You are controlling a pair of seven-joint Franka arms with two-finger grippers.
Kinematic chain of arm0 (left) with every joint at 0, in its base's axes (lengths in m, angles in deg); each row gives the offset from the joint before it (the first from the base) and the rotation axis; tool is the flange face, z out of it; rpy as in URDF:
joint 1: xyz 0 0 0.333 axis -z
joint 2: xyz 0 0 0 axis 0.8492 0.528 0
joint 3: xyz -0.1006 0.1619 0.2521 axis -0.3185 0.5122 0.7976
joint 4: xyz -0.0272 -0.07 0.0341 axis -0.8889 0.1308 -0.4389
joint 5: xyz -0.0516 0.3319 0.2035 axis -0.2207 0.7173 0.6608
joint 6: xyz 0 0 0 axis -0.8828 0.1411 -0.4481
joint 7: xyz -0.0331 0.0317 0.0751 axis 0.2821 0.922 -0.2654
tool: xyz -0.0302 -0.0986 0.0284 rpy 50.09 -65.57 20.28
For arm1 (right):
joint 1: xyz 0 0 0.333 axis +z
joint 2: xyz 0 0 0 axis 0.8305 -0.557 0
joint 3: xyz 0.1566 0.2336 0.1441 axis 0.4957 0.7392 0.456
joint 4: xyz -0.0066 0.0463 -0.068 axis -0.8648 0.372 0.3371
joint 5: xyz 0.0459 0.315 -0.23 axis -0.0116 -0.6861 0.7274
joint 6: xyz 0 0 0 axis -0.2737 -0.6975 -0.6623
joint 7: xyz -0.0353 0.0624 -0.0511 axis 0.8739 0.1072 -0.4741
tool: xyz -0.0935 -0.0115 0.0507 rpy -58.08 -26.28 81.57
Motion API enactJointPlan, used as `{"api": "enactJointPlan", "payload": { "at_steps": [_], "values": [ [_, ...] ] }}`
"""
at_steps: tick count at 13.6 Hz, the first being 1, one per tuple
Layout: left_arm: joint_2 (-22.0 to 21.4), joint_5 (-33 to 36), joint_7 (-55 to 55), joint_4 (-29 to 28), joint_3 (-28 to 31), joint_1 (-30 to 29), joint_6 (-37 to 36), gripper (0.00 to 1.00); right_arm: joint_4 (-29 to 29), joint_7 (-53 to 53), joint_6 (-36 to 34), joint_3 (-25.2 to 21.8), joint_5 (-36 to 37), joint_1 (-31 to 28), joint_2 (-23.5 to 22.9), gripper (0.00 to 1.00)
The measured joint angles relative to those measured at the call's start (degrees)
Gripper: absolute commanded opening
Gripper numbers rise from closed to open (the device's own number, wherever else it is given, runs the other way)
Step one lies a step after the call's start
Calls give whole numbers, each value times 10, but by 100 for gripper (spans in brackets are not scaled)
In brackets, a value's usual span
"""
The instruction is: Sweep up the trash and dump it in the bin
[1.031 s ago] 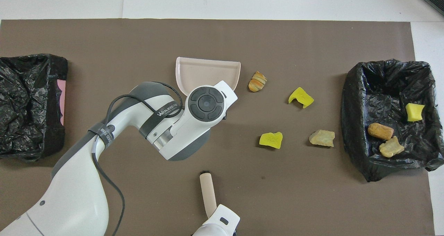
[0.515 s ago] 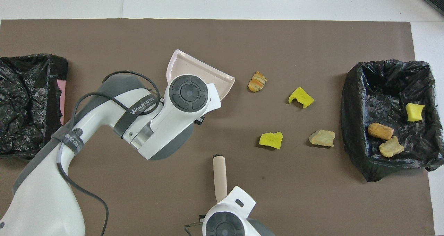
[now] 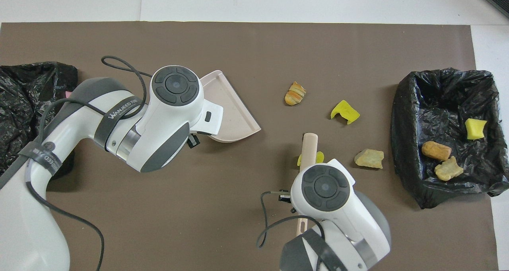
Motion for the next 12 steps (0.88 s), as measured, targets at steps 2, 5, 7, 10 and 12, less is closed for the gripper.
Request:
{"api": "enactJointPlan", "payload": {
  "at_steps": [2, 5, 7, 10, 12],
  "values": [
    [-8, 0, -57, -19, 2, -1, 3, 0, -3, 1, -11, 0, 13, -46, -8, 0],
    [-32, 0, -105, -54, 2, -1, 30, 0, -2, 44, -38, -1, 30, -112, -20, 0],
    [-61, 0, -134, -109, 0, -1, 88, 0, 0, 53, -80, -1, 43, -144, -20, 0],
    [-91, 0, -156, -158, -1, 0, 125, 0, 20, 56, -108, -1, 49, -155, 3, 0],
    [-96, -1, -170, -164, -1, 0, 127, 0, 53, 60, -110, 0, 50, -165, 33, 0]
  ]
}}
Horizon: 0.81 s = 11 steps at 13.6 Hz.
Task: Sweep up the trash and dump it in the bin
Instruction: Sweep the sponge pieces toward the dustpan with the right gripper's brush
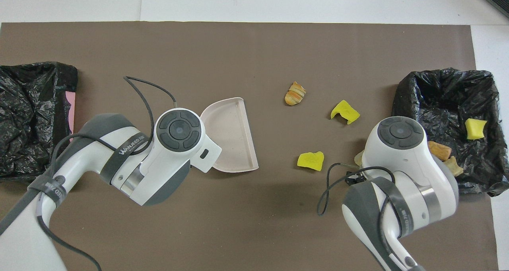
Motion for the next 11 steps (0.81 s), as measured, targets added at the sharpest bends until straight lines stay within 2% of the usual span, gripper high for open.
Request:
{"api": "enactJointPlan", "payload": {
  "at_steps": [3, 5, 7, 11],
  "values": [
    [-1, -1, -3, -3, 0, 0, 1, 0, 74, 43, 47, 0, 0, -34, 45, 0],
    [-2, -2, -3, -5, 1, 0, 2, 0, 101, 76, 68, 0, 0, -50, 60, 0],
    [-5, -3, -3, -13, -1, 1, 7, 0, 112, 91, 97, 1, 0, -52, 56, 0],
    [-9, -3, -3, -31, -4, 2, 26, 0, 107, 91, 157, 8, 0, -48, 11, 0]
  ]
}}
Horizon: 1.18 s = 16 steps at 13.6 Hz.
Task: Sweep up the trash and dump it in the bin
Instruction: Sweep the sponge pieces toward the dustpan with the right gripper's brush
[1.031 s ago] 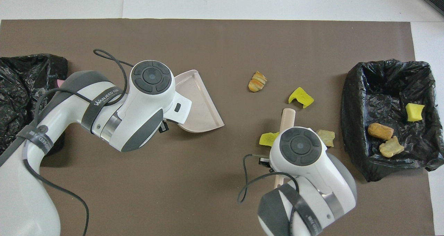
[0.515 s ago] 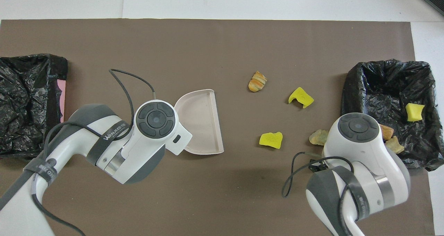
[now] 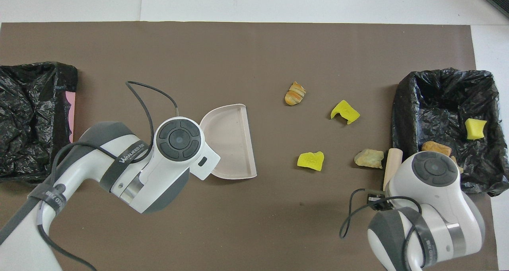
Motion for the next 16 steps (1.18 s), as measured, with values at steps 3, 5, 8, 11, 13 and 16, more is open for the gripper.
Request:
{"api": "enactJointPlan", "payload": {
  "at_steps": [3, 5, 8, 11, 13, 16],
  "values": [
    [0, 0, 0, -2, 0, 0, 2, 0, -38, -2, 5, 1, -3, 35, -36, 0],
    [0, -1, 0, -2, 0, 0, 2, 0, -64, -5, 5, 1, -15, 67, -58, 0],
    [0, -1, 0, -3, 0, 0, 2, 0, -86, -5, 17, 2, -53, 105, -77, 0],
    [0, -1, 0, -3, 0, 0, 2, 0, -125, -6, 20, 3, -94, 163, -111, 0],
    [0, -1, 0, -3, 0, 0, 2, 0, -158, -6, 20, 3, -111, 198, -137, 0],
    [-1, -1, 0, -3, 0, 0, 3, 0, -214, -6, 23, 4, -159, 241, -177, 0]
  ]
}}
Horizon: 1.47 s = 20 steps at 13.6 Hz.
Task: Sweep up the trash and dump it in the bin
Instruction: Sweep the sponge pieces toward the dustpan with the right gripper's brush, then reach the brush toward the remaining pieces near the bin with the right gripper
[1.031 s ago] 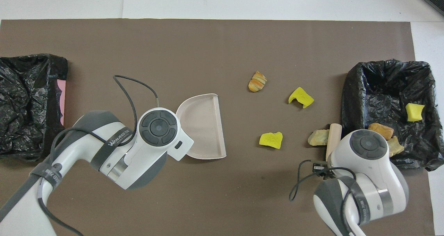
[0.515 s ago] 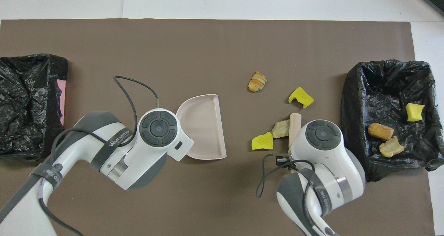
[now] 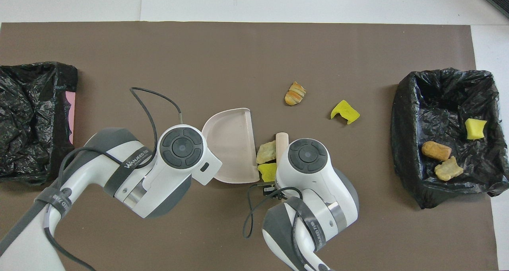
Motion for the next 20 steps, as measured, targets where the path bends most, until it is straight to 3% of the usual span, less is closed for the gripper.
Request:
{"api": "enactJointPlan", "payload": {
  "at_steps": [4, 9, 15, 20],
  "values": [
    [0, 0, 0, 0, 0, 0, 1, 0, -82, 0, -5, -1, -53, 11, -47, 0],
    [0, -7, 0, -1, 1, 0, 1, 0, -169, 25, -135, -9, -43, -49, -47, 0],
    [0, -21, 18, -3, 3, 0, 4, 0, -179, 41, -166, -13, 95, -112, -38, 0],
    [0, -23, 57, 1, 7, -1, 11, 0, -168, 187, -162, -16, 209, -221, -44, 0]
  ]
}}
